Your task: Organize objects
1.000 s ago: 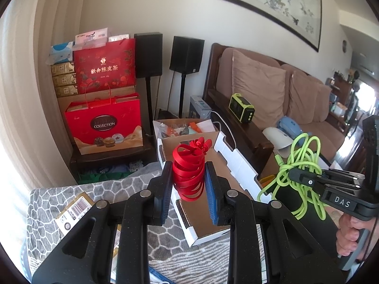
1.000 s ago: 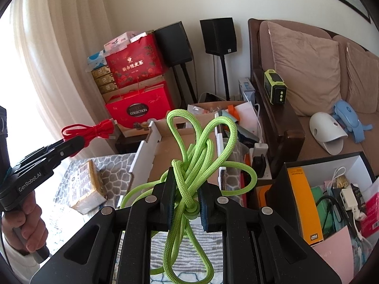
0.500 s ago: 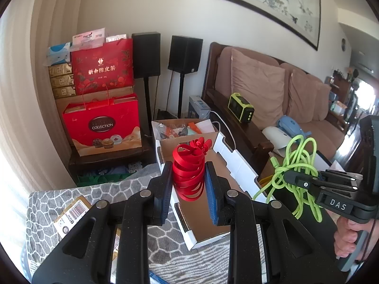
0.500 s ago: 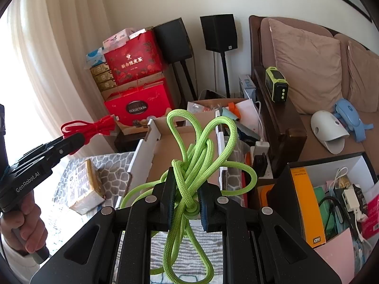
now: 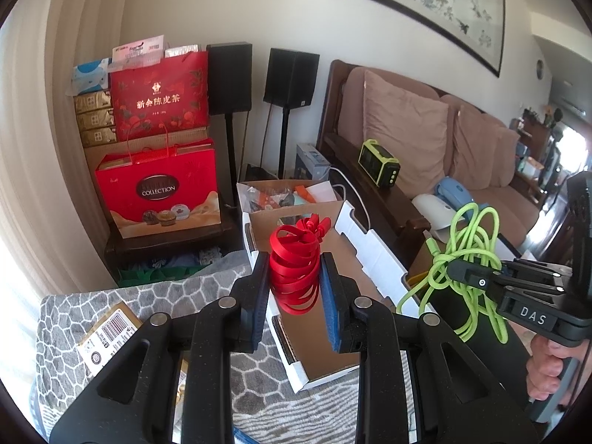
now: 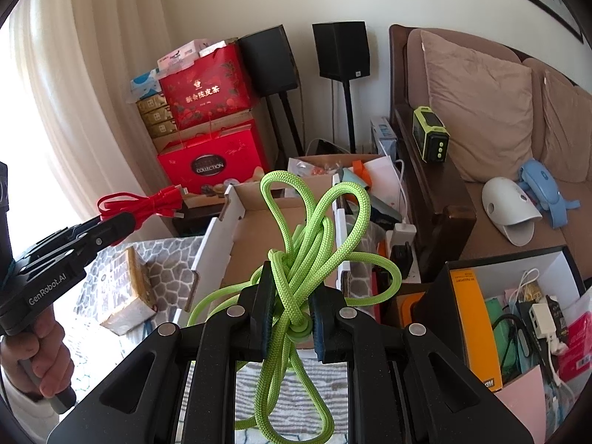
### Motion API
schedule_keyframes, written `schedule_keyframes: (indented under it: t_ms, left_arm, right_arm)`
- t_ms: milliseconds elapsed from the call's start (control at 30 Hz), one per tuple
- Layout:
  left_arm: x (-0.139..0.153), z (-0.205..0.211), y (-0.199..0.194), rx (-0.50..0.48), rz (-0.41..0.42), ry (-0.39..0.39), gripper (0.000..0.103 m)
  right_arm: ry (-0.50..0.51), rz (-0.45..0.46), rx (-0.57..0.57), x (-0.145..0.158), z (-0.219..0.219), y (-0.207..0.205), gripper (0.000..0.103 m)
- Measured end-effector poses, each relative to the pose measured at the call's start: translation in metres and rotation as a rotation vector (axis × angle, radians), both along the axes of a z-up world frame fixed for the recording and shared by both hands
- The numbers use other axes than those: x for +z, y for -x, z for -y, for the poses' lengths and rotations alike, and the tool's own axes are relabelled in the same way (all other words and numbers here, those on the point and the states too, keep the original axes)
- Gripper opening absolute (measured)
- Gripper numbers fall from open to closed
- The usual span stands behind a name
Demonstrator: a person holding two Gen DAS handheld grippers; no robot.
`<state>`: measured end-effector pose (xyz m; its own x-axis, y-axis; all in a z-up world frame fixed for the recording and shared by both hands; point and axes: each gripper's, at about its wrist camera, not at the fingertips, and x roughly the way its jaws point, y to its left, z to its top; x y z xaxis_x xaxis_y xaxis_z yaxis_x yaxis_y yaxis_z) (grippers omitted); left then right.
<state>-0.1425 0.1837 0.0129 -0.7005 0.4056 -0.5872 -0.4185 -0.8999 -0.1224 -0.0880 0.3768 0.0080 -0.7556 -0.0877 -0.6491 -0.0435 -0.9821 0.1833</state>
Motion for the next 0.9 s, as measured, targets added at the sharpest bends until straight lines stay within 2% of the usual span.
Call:
schedule_keyframes:
  t_ms: [900]
  left_arm:
    - [-0.008, -0.01, 0.011, 0.006, 0.025, 0.001, 0.024]
  right_arm:
    - [-0.003, 0.028, -0.01, -0.011, -0.004, 0.011, 0.016]
